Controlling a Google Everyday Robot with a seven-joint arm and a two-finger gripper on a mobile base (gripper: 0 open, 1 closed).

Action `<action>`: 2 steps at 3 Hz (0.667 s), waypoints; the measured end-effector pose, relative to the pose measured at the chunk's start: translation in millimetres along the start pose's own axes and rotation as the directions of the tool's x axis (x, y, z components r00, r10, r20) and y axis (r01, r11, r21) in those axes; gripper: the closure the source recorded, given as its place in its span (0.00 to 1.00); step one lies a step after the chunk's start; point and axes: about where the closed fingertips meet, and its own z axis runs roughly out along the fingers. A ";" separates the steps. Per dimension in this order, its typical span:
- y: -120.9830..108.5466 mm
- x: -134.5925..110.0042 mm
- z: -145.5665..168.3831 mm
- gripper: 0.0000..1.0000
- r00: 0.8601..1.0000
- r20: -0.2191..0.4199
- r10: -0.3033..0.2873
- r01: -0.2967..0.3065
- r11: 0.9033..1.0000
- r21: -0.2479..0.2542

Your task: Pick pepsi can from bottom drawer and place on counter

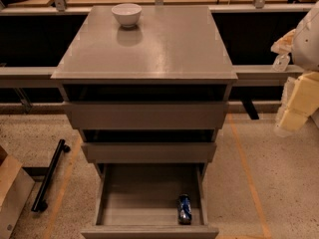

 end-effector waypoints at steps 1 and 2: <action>0.0 0.0 0.0 0.00 1.000 0.000 0.000 0.000 1.000 0.000; -2.2 -3.2 18.6 0.00 0.998 0.013 0.054 -0.054 0.998 0.018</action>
Offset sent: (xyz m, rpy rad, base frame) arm 0.0263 0.0139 -0.0563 0.0723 -0.0219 -0.1618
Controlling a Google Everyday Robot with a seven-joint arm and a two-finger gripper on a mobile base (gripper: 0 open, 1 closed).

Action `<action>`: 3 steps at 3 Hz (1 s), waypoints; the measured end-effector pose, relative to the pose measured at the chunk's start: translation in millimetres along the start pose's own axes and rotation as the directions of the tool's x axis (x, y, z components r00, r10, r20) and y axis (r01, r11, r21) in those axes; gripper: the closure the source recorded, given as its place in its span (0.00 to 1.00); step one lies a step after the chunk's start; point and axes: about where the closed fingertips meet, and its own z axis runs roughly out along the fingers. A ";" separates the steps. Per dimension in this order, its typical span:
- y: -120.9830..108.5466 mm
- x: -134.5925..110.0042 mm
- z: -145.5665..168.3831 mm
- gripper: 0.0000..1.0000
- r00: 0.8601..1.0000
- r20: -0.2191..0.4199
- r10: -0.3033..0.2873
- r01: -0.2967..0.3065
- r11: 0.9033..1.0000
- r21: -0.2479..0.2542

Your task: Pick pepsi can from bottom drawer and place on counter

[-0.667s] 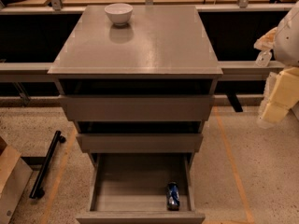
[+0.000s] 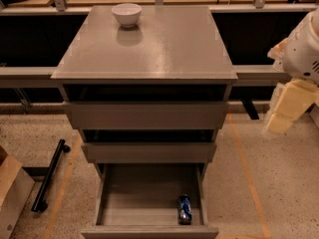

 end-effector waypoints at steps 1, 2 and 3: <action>-5.8 0.5 40.7 0.00 0.993 -0.001 0.119 -0.119 0.993 0.008; -7.1 -0.2 44.5 0.00 0.987 0.003 0.162 -0.163 0.987 0.015; -7.1 -0.2 44.4 0.00 0.987 0.004 0.162 -0.162 0.987 0.015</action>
Offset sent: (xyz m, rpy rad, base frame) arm 0.0178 0.0035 -0.0369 0.0337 0.0103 -0.1145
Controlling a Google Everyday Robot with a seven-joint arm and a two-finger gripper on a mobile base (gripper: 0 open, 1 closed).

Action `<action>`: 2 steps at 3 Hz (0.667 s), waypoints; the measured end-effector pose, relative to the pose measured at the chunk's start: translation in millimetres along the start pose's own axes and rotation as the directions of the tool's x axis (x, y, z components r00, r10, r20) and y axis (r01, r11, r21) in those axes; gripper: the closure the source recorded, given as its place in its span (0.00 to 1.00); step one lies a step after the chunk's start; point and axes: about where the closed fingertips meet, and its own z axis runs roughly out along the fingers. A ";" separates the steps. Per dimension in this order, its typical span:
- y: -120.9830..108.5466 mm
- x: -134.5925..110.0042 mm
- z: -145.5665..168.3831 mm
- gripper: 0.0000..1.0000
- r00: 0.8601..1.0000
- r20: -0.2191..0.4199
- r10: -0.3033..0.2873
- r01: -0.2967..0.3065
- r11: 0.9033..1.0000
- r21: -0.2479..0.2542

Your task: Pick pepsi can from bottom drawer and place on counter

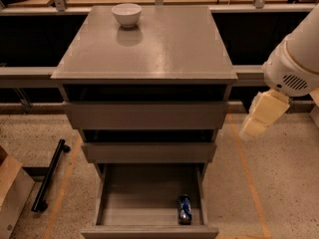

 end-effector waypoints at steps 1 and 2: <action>7.2 -1.9 20.3 0.00 0.998 0.024 0.067 -0.065 0.997 -0.045; 16.6 -12.0 71.0 0.00 0.988 0.024 0.152 -0.149 0.984 -0.100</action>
Offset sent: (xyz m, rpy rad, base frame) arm 0.0353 0.0566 -0.1379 0.2052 0.1704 -0.2402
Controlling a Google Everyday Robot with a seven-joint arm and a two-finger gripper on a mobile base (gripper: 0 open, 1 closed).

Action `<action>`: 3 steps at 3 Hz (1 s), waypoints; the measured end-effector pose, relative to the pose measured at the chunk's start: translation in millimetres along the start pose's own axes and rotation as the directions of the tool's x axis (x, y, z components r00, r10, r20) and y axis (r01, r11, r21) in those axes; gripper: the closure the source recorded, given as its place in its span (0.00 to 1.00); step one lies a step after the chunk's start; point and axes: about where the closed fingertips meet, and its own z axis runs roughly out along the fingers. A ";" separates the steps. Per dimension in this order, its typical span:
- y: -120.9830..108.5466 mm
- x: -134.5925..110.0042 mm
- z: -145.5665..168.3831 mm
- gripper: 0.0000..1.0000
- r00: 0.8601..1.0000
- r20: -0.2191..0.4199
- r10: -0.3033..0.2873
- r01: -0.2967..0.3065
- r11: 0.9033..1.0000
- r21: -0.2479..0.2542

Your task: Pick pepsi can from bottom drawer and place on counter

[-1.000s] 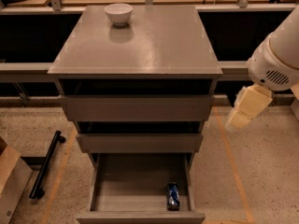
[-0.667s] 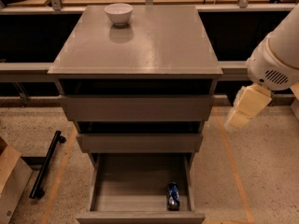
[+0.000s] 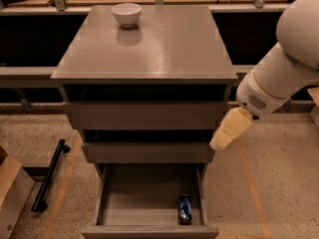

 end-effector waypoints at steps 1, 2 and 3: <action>3.4 -1.6 62.2 0.00 0.991 -0.034 0.126 -0.127 0.992 -0.020; 11.5 5.1 117.1 0.00 0.969 -0.096 0.229 -0.231 0.973 -0.018; 12.8 6.0 117.4 0.00 0.951 -0.102 0.291 -0.293 0.956 -0.004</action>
Offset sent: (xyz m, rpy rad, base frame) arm 0.0211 0.0423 -0.1871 -0.0194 0.2276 -0.3991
